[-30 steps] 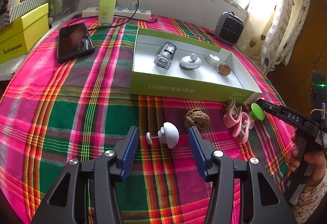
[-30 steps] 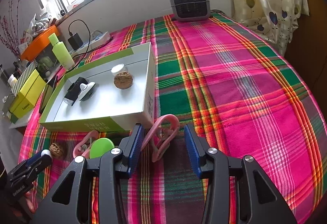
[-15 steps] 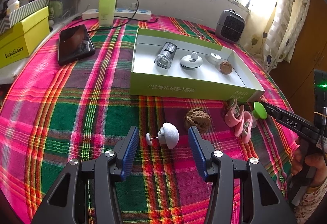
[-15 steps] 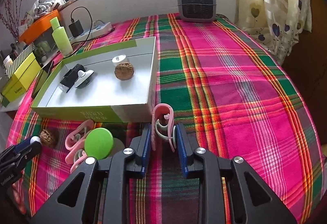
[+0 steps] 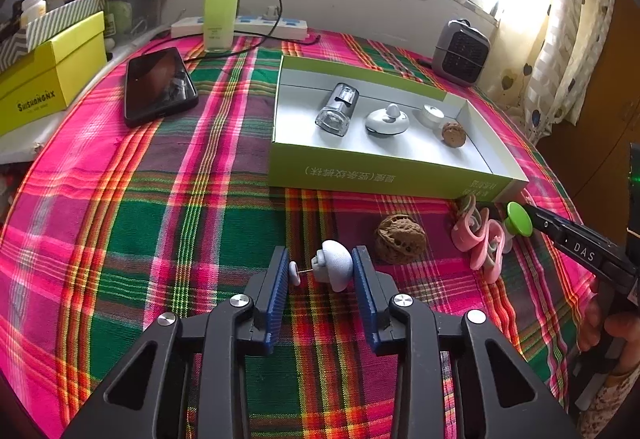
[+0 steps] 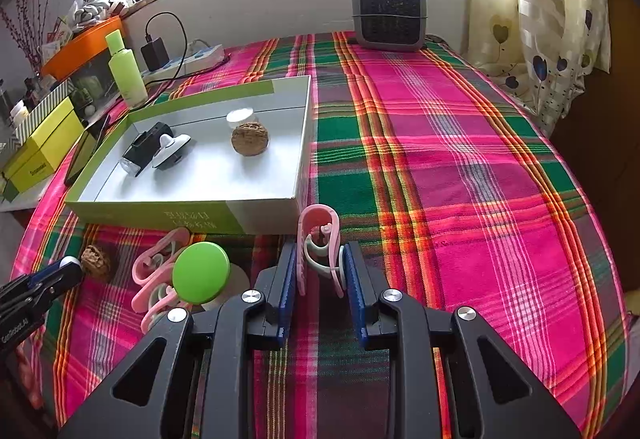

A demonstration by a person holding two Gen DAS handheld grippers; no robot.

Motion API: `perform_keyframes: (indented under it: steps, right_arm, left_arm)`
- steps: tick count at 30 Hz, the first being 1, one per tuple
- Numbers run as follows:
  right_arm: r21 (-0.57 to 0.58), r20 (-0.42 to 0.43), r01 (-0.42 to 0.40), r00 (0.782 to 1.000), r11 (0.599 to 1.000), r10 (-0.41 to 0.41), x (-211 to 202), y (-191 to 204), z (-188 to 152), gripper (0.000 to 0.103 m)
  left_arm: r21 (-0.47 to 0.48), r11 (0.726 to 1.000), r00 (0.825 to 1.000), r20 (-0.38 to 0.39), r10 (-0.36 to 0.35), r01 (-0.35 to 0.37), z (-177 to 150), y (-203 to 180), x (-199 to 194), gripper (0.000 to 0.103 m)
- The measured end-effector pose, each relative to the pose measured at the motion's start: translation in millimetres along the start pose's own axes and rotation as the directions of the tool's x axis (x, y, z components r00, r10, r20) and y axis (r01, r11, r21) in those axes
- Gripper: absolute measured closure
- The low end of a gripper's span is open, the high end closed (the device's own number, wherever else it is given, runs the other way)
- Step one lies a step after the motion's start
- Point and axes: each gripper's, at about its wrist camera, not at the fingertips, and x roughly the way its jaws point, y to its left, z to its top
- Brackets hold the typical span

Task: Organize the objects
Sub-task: 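Close the left gripper on the white mushroom-shaped knob while the right holds the clip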

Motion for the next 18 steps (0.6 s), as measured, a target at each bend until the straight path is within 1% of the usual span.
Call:
perform_keyframes:
  steps: [18]
  right_arm:
    - [-0.014, 0.013, -0.031, 0.999, 0.999, 0.031, -13, 4, -8, 0.078]
  left_arm:
    - [0.006, 1.0, 1.0, 0.001, -0.005, 0.005, -2, -5, -6, 0.073]
